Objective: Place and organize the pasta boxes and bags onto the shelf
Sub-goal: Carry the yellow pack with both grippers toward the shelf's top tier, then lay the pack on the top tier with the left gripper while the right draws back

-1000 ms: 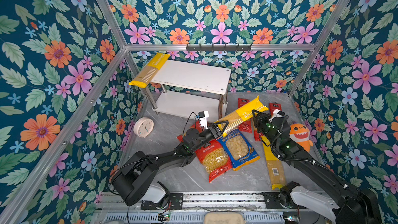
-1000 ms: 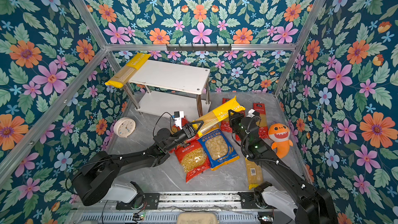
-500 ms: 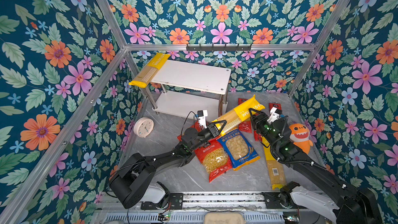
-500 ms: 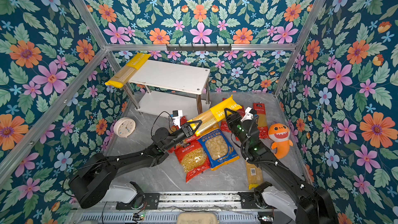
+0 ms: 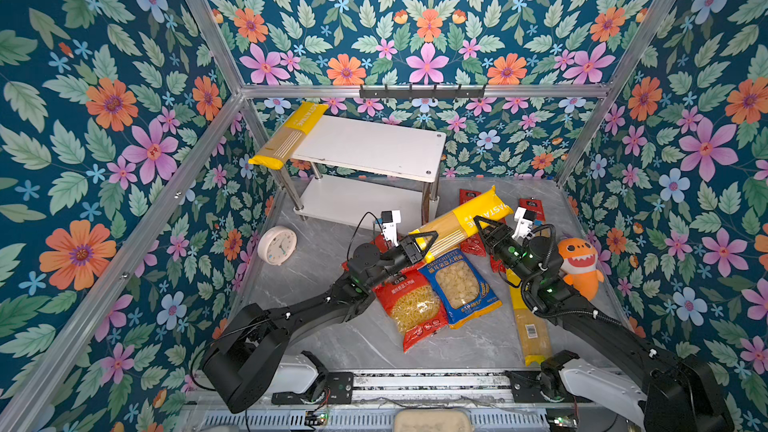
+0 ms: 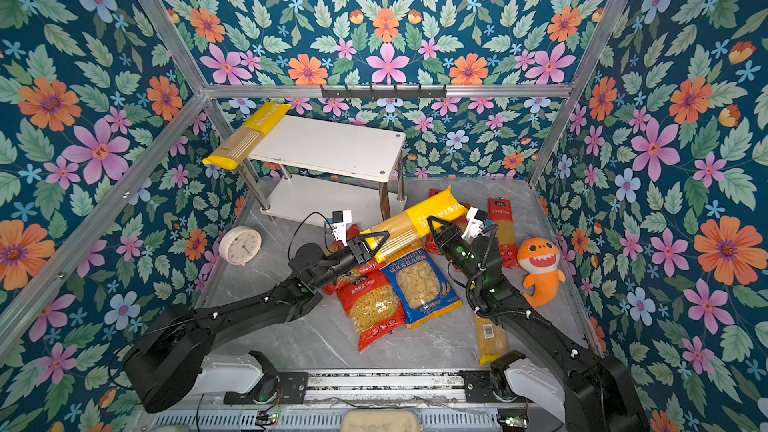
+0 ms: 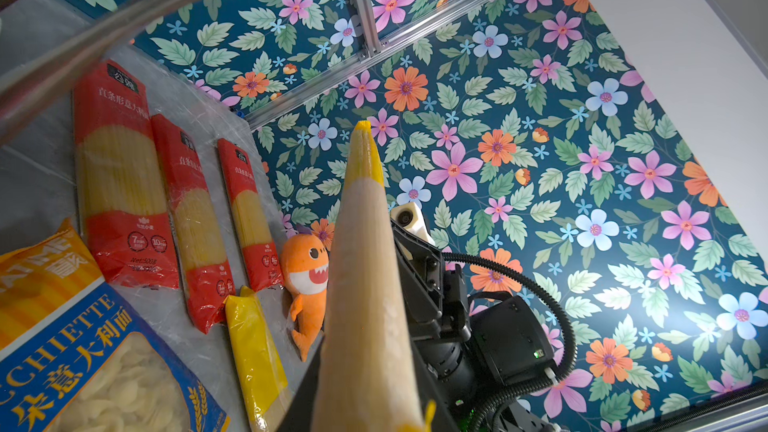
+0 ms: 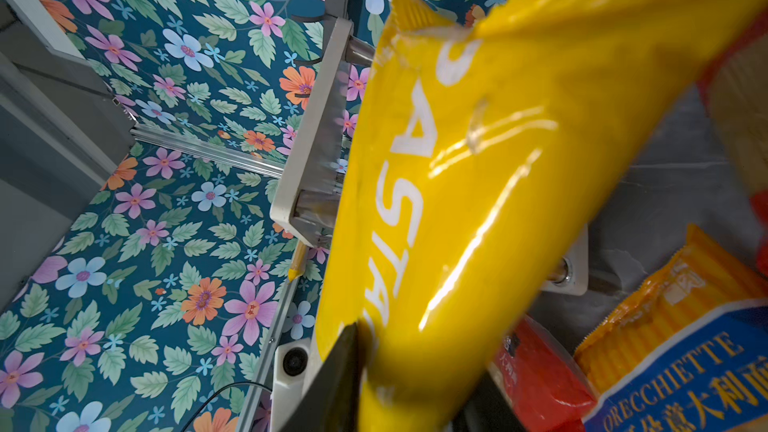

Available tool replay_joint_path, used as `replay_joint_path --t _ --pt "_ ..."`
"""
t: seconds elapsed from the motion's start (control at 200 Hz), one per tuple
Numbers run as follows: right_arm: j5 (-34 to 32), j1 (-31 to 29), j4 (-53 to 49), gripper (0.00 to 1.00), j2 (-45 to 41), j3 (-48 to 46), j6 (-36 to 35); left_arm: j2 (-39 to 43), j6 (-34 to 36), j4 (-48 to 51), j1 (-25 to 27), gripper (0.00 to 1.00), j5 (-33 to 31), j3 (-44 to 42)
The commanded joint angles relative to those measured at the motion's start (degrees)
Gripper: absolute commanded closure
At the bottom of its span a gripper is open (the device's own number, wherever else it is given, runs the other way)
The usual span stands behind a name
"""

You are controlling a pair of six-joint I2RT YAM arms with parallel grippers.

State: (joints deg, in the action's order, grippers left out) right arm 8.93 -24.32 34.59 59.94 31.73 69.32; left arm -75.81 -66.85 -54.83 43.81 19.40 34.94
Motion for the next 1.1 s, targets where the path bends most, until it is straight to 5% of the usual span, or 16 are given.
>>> replay_joint_path --t 0.0,0.18,0.505,1.095 --pt "1.34 -0.07 4.05 0.69 0.08 0.66 -0.8 2.31 2.41 -5.05 -0.07 1.0 1.26 1.81" --pt "3.4 -0.08 5.91 0.46 0.0 1.45 -1.18 6.5 6.97 2.38 -0.84 1.0 0.18 4.87" --pt "6.55 -0.1 11.43 0.4 1.43 0.98 -1.02 11.02 13.99 17.39 -4.98 1.0 -4.7 16.73" --pt "7.91 -1.63 16.13 0.4 8.5 0.01 1.8 4.85 2.89 37.43 -36.1 1.0 -2.43 31.35"
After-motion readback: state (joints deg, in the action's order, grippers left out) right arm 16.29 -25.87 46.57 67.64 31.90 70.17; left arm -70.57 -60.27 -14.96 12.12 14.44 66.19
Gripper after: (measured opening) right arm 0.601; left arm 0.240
